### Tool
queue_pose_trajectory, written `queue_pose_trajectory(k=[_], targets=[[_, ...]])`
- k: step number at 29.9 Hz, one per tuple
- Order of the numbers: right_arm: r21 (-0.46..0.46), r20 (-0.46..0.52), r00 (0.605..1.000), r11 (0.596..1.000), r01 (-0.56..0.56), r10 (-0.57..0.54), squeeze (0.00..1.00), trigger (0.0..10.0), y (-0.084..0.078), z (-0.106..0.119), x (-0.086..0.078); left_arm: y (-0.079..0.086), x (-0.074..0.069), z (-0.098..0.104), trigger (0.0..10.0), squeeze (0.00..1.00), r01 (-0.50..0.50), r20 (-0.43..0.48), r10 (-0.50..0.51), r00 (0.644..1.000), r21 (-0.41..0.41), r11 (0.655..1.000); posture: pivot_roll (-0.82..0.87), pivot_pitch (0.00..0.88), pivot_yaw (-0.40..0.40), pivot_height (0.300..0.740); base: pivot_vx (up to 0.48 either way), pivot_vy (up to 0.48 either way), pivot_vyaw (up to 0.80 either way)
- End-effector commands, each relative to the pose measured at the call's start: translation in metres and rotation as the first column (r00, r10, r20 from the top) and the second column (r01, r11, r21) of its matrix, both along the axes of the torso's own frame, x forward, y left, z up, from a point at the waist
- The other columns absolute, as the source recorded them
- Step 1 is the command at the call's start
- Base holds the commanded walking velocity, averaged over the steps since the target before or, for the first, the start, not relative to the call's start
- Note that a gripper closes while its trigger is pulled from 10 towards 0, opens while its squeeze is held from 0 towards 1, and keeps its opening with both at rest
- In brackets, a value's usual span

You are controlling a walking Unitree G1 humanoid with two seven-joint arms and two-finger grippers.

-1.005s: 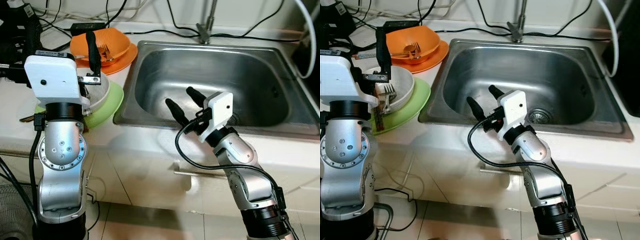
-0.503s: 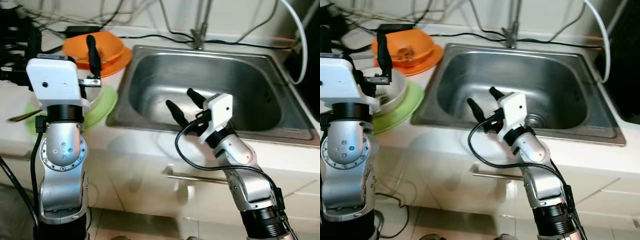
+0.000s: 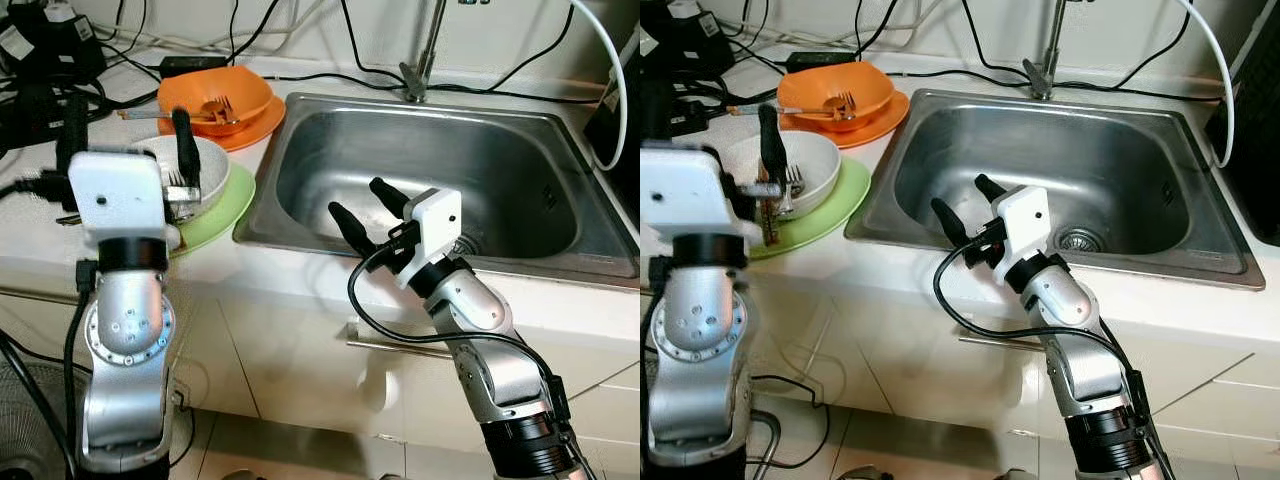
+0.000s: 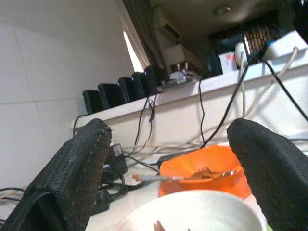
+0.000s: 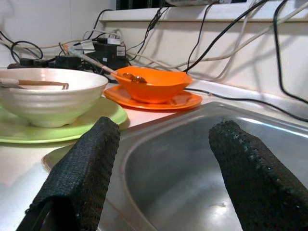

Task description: Kitchen organization

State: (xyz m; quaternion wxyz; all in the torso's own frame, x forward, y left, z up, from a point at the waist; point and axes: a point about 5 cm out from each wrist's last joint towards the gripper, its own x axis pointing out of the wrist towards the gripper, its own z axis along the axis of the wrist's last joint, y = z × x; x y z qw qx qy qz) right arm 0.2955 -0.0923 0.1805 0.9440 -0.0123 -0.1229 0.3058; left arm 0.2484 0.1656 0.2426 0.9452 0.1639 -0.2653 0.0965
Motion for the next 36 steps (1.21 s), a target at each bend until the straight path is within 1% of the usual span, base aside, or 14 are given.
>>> queue_pose_trajectory(k=[1, 2, 3, 5, 11, 14, 18, 19, 22, 25, 27, 28, 31, 36], targets=[[-0.007, -0.007, 1.0, 1.0, 0.0, 0.0, 0.0, 10.0, -0.002, -0.002, -0.001, -0.004, -0.003, -0.004, 10.0, 0.0, 0.017, -0.003, -0.017, 1.0, 0.041, 0.999, 0.0, 0.089, 0.016, 0.74, 0.0, 0.0, 0.0], [-0.01, -0.014, 1.0, 1.0, -0.005, 0.005, 0.0, 10.0, -0.002, -0.003, -0.001, -0.006, -0.007, -0.01, 10.0, 0.0, 0.035, -0.018, -0.034, 0.999, 0.067, 0.997, 0.0, 0.091, 0.015, 0.74, 0.0, 0.0, 0.0], [-0.01, -0.014, 1.0, 1.0, -0.005, 0.005, 0.0, 10.0, -0.002, -0.003, -0.001, -0.006, -0.007, -0.01, 10.0, 0.0, 0.035, -0.018, -0.034, 0.999, 0.067, 0.997, 0.0, 0.091, 0.015, 0.74, 0.0, 0.0, 0.0], [-0.014, -0.021, 1.0, 1.0, -0.014, 0.014, 0.0, 10.0, -0.001, -0.004, -0.001, -0.006, -0.012, -0.019, 10.0, 0.0, 0.05, -0.046, -0.046, 0.998, 0.088, 0.995, 0.0, 0.092, 0.011, 0.74, 0.0, 0.0, 0.0], [-0.02, -0.03, 0.999, 0.999, -0.032, 0.031, 0.0, 10.0, 0.0, -0.005, 0.0, -0.012, -0.016, -0.025, 10.0, 0.0, 0.103, -0.057, -0.097, 0.994, 0.112, 0.988, 0.01, 0.091, 0.004, 0.74, 0.0, 0.0, 0.0], [-0.029, -0.041, 0.997, 0.997, -0.068, 0.067, 0.0, 10.0, 0.003, -0.006, -0.002, -0.014, -0.018, -0.03, 10.0, 0.0, 0.131, -0.068, -0.124, 0.99, 0.123, 0.984, 0.01, 0.089, 0.002, 0.74, 0.0, 0.0, 0.0], [-0.038, -0.061, 0.991, 0.992, -0.121, 0.118, 0.0, 10.0, 0.004, -0.007, -0.004, -0.015, -0.018, -0.032, 10.0, 0.0, 0.136, -0.068, -0.128, 0.989, 0.129, 0.982, 0.0, 0.088, 0.002, 0.74, 0.0, 0.0, 0.0], [-0.032, -0.086, 0.984, 0.987, -0.159, 0.156, 0.0, 10.0, 0.004, -0.008, -0.005, -0.015, -0.018, -0.032, 10.0, 0.0, 0.138, -0.067, -0.13, 0.989, 0.13, 0.982, 0.0, 0.087, 0.002, 0.74, 0.0, 0.0, 0.0], [-0.023, -0.114, 0.971, 0.977, -0.214, 0.21, 0.0, 10.0, 0.004, -0.009, -0.008, -0.016, -0.019, -0.033, 10.0, 0.0, 0.143, -0.07, -0.135, 0.988, 0.135, 0.98, 0.0, 0.087, 0.002, 0.74, 0.0, 0.0, 0.0], [-0.02, -0.152, 0.938, 0.948, -0.318, 0.312, 0.0, 10.0, 0.005, -0.01, -0.015, -0.016, -0.02, -0.039, 10.0, 0.0, 0.148, -0.084, -0.137, 0.987, 0.146, 0.978, 0.0, 0.089, 0.001, 0.74, 0.0, 0.0, 0.0], [-0.02, -0.165, 0.921, 0.933, -0.36, 0.352, 0.0, 10.0, 0.005, -0.01, -0.017, -0.016, -0.021, -0.04, 10.0, 0.0, 0.149, -0.089, -0.137, 0.987, 0.154, 0.977, 0.0, 0.089, 0.0, 0.74, 0.0, 0.0, 0.0], [-0.015, -0.183, 0.899, 0.913, -0.407, 0.398, 0.0, 10.0, 0.006, -0.01, -0.02, -0.013, -0.022, -0.044, 10.0, 0.0, 0.14, -0.096, -0.126, 0.987, 0.167, 0.976, 0.0, 0.09, 0.0, 0.74, 0.0, 0.0, 0.0], [-0.025, -0.189, 0.886, 0.9, -0.434, 0.422, 0.0, 10.0, 0.005, -0.01, -0.022, -0.009, -0.024, -0.053, 10.0, 0.0, 0.127, -0.119, -0.105, 0.987, 0.187, 0.974, -0.01, 0.089, 0.0, 0.74, 0.0, 0.0, 0.0], [-0.03, -0.194, 0.886, 0.9, -0.434, 0.421, 0.0, 10.0, 0.004, -0.01, -0.022, -0.008, -0.027, -0.061, 10.0, 0.0, 0.133, -0.135, -0.105, 0.985, 0.221, 0.966, 0.0, 0.088, -0.001, 0.74, 0.0, 0.0, 0.0]])
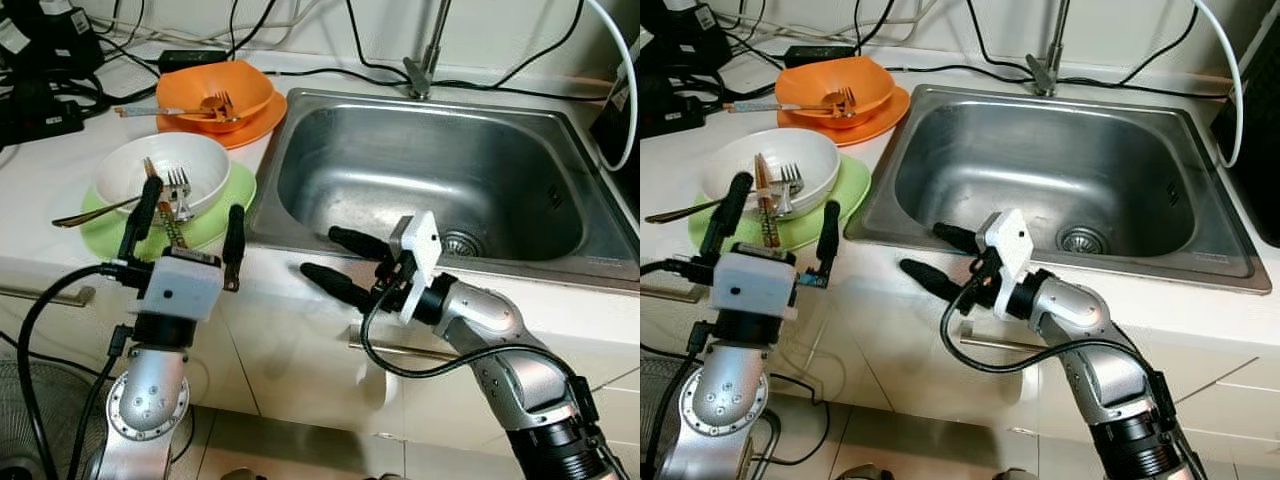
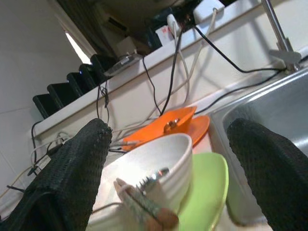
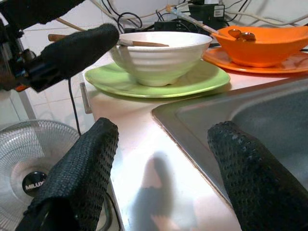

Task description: Kitchen organization

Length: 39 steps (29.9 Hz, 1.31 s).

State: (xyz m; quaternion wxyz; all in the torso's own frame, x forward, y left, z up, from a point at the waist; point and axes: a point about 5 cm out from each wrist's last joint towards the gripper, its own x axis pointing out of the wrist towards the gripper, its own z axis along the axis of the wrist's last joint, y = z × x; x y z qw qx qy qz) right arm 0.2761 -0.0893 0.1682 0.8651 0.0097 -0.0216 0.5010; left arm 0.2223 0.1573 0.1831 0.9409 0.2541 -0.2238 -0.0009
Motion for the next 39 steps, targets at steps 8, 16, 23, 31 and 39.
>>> queue_pose_trajectory(k=[8, 16, 23, 31, 39], targets=[[-0.006, -0.025, 0.994, 0.995, -0.103, 0.103, 0.0, 10.0, 0.005, 0.0, -0.012, 0.004, 0.002, -0.016, 10.0, 0.0, -0.011, -0.013, 0.012, 1.0, 0.07, 0.998, -0.01, 0.081, 0.004, 0.74, 0.0, 0.0, 0.0], [-0.005, -0.042, 0.99, 0.991, -0.134, 0.134, 0.0, 10.0, 0.007, -0.002, -0.017, 0.008, 0.006, -0.019, 10.0, 0.0, -0.022, 0.001, 0.022, 1.0, 0.092, 0.995, -0.01, 0.078, 0.0, 0.74, 0.0, 0.0, 0.0], [-0.006, -0.044, 0.99, 0.991, -0.136, 0.136, 0.0, 10.0, 0.007, -0.001, -0.017, 0.014, 0.009, -0.02, 10.0, 0.0, -0.041, 0.008, 0.041, 0.999, 0.111, 0.993, -0.02, 0.078, -0.001, 0.74, 0.0, 0.0, 0.0], [-0.007, -0.044, 0.991, 0.992, -0.128, 0.127, 0.0, 10.0, 0.007, -0.002, -0.017, 0.019, 0.012, -0.017, 2.4, 0.0, -0.061, 0.038, 0.057, 0.998, 0.112, 0.992, -0.02, 0.079, 0.001, 0.74, 0.0, 0.0, 0.0], [-0.007, -0.042, 0.992, 0.993, -0.12, 0.12, 0.0, 10.0, 0.007, -0.002, -0.017, 0.019, 0.01, -0.018, 0.0, 0.0, -0.057, 0.041, 0.053, 0.998, 0.111, 0.992, -0.02, 0.08, -0.001, 0.74, 0.0, 0.0, 0.0]])
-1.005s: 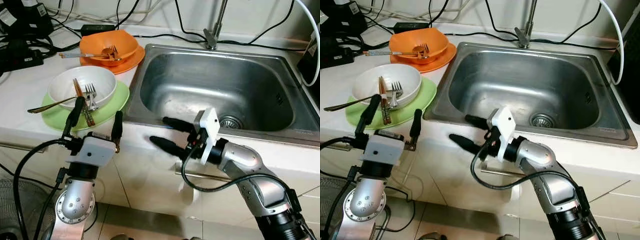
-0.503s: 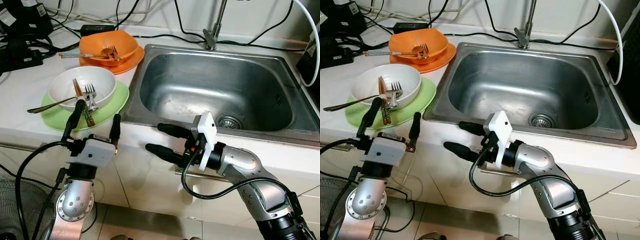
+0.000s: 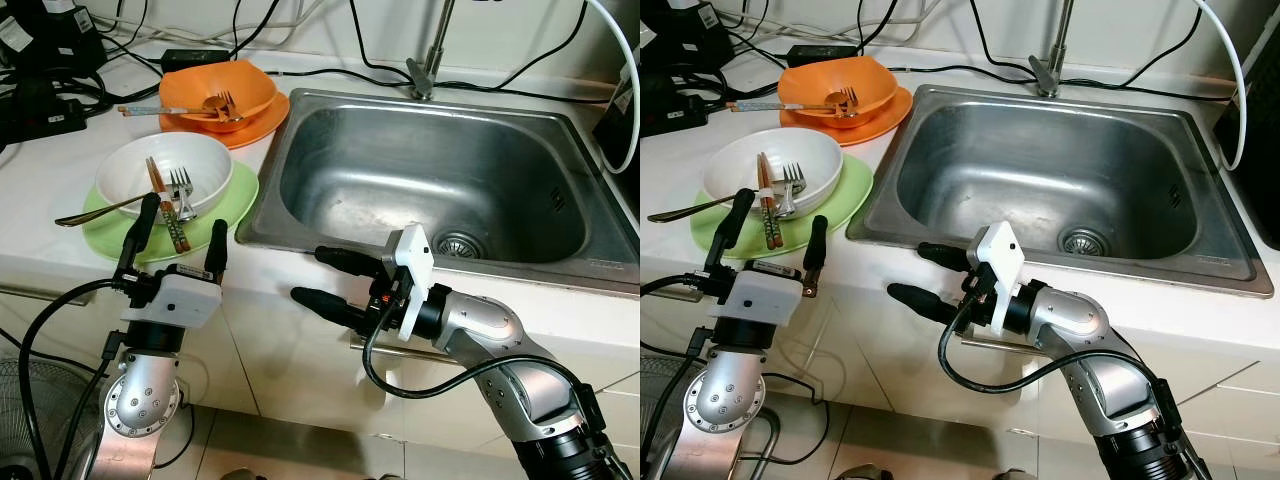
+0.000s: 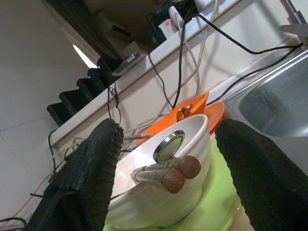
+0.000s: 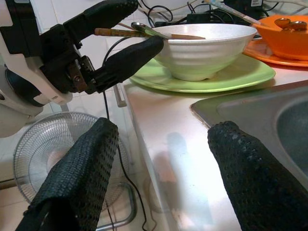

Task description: Kitchen organization

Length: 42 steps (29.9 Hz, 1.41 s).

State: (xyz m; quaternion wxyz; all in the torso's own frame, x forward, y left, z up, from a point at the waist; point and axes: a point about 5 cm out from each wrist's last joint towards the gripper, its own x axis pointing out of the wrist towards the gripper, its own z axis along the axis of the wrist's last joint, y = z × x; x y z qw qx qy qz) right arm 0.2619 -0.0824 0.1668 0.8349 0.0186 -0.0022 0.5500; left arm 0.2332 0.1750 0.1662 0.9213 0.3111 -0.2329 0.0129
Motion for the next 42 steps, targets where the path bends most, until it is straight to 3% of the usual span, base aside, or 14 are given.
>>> queue_pose_trajectory(k=[1, 15, 16, 18, 19, 20, 21, 42], targets=[[-0.005, -0.001, 1.0, 1.0, -0.004, 0.004, 0.0, 10.0, 0.0, -0.001, -0.003, 0.001, 0.0, -0.001, 10.0, 0.0, -0.014, 0.002, 0.014, 1.0, 0.006, 1.0, -0.01, 0.08, -0.001, 0.74, 0.0, 0.0, 0.0], [-0.005, -0.002, 1.0, 1.0, 0.0, 0.0, 0.0, 10.0, 0.001, -0.002, -0.003, -0.006, -0.015, -0.002, 10.0, 0.0, 0.011, 0.007, -0.011, 1.0, 0.056, 0.998, -0.01, 0.075, -0.002, 0.74, 0.0, 0.0, 0.0], [-0.005, -0.003, 1.0, 1.0, 0.0, 0.0, 0.0, 10.0, 0.001, -0.003, -0.003, -0.006, -0.015, -0.002, 9.3, 0.0, 0.01, 0.008, -0.01, 1.0, 0.057, 0.998, -0.01, 0.075, -0.004, 0.74, 0.0, 0.0, 0.0], [-0.004, -0.002, 1.0, 1.0, 0.002, -0.002, 0.0, 10.0, 0.001, -0.003, -0.002, -0.006, -0.016, -0.002, 9.3, 0.0, 0.008, 0.01, -0.009, 1.0, 0.058, 0.998, -0.01, 0.075, -0.004, 0.74, 0.0, 0.0, 0.0], [-0.004, -0.003, 1.0, 1.0, 0.001, -0.001, 0.0, 10.0, 0.001, -0.003, -0.003, -0.006, -0.016, -0.002, 4.9, 0.0, 0.006, 0.013, -0.007, 1.0, 0.058, 0.998, -0.01, 0.074, -0.005, 0.74, 0.0, 0.0, 0.0], [-0.004, -0.003, 1.0, 1.0, 0.001, -0.001, 0.0, 10.0, 0.002, -0.003, -0.003, -0.006, -0.016, -0.001, 4.9, 0.0, 0.004, 0.016, -0.005, 1.0, 0.058, 0.998, -0.01, 0.074, -0.005, 0.74, 0.0, 0.0, 0.0], [-0.004, -0.003, 1.0, 1.0, 0.0, 0.0, 0.0, 10.0, 0.002, -0.003, -0.003, -0.006, -0.016, -0.001, 0.2, 0.0, 0.003, 0.018, -0.004, 1.0, 0.057, 0.998, -0.01, 0.074, -0.005, 0.74, 0.0, 0.0, 0.0], [-0.008, -0.006, 1.0, 1.0, 0.0, 0.0, 0.0, 10.0, 0.001, -0.006, -0.002, -0.004, -0.015, 0.0, 0.0, 0.0, -0.002, 0.016, 0.001, 1.0, 0.046, 0.999, -0.01, 0.078, -0.005, 0.74, 0.0, 0.0, 0.0]])
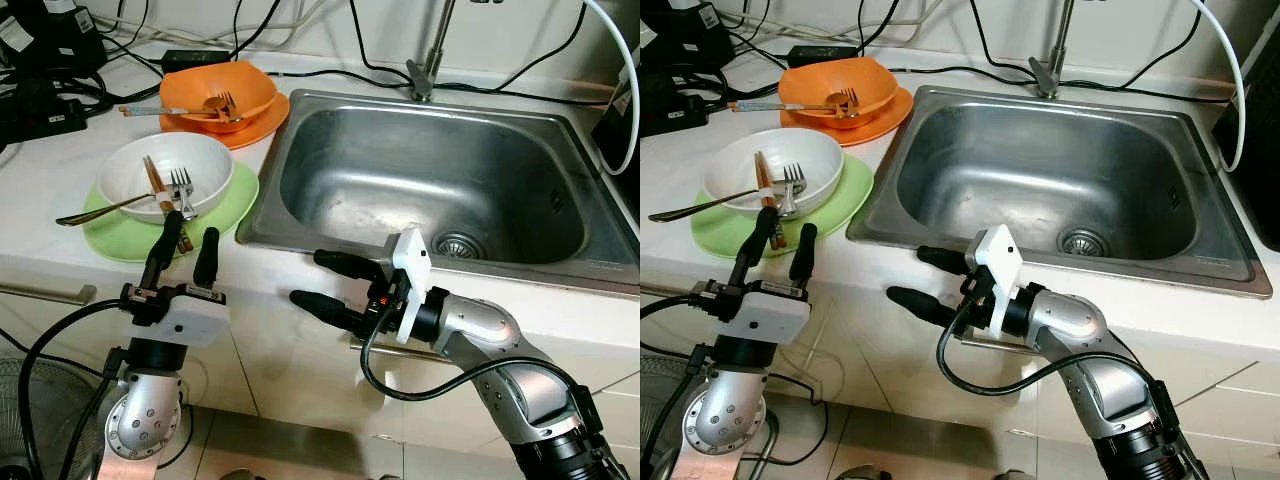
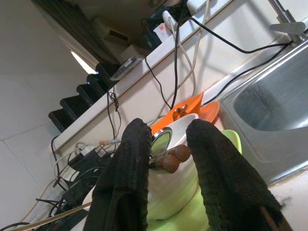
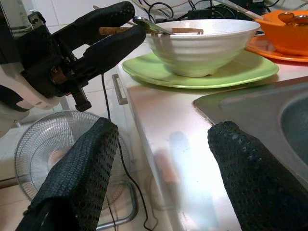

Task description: Kitchen organization

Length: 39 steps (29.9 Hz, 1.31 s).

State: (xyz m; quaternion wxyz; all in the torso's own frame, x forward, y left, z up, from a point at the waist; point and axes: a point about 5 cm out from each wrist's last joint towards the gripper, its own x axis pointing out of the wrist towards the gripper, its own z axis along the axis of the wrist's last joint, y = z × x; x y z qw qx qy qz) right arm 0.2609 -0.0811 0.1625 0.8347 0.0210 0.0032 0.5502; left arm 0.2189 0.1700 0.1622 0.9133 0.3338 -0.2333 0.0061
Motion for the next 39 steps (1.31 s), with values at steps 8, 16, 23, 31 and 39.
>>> queue_pose_trajectory(k=[8, 16, 23, 31, 39], targets=[[-0.004, 0.007, 1.0, 1.0, -0.003, 0.003, 0.0, 10.0, 0.001, -0.001, -0.002, -0.001, 0.0, 0.004, 0.0, 0.0, 0.001, 0.02, -0.001, 1.0, -0.004, 1.0, -0.01, 0.076, -0.006, 0.74, 0.0, 0.0, 0.0], [0.0, 0.006, 1.0, 1.0, -0.001, 0.001, 0.0, 10.0, 0.002, -0.001, -0.001, -0.004, 0.001, 0.01, 0.0, 0.0, 0.01, 0.044, -0.01, 0.999, 0.008, 1.0, -0.01, 0.07, -0.006, 0.74, 0.0, 0.0, 0.0], [0.001, 0.004, 1.0, 1.0, -0.001, 0.001, 0.0, 10.0, 0.001, -0.001, 0.001, -0.006, 0.001, 0.017, 0.0, 0.0, 0.01, 0.068, -0.011, 0.998, 0.013, 1.0, 0.0, 0.068, -0.006, 0.74, 0.0, 0.0, 0.0], [0.002, 0.006, 1.0, 1.0, 0.002, -0.002, 0.0, 10.0, 0.001, -0.002, 0.003, -0.008, 0.0, 0.036, 0.0, 0.0, -0.001, 0.148, -0.01, 0.989, 0.077, 0.997, 0.0, 0.065, -0.008, 0.74, 0.0, 0.0, 0.0], [0.011, 0.011, 1.0, 1.0, 0.008, -0.008, 0.0, 10.0, 0.002, -0.002, 0.005, -0.023, 0.007, 0.083, 0.0, 0.0, 0.088, 0.277, -0.105, 0.955, 0.074, 0.993, 0.0, 0.05, -0.006, 0.74, 0.0, 0.0, 0.0]])
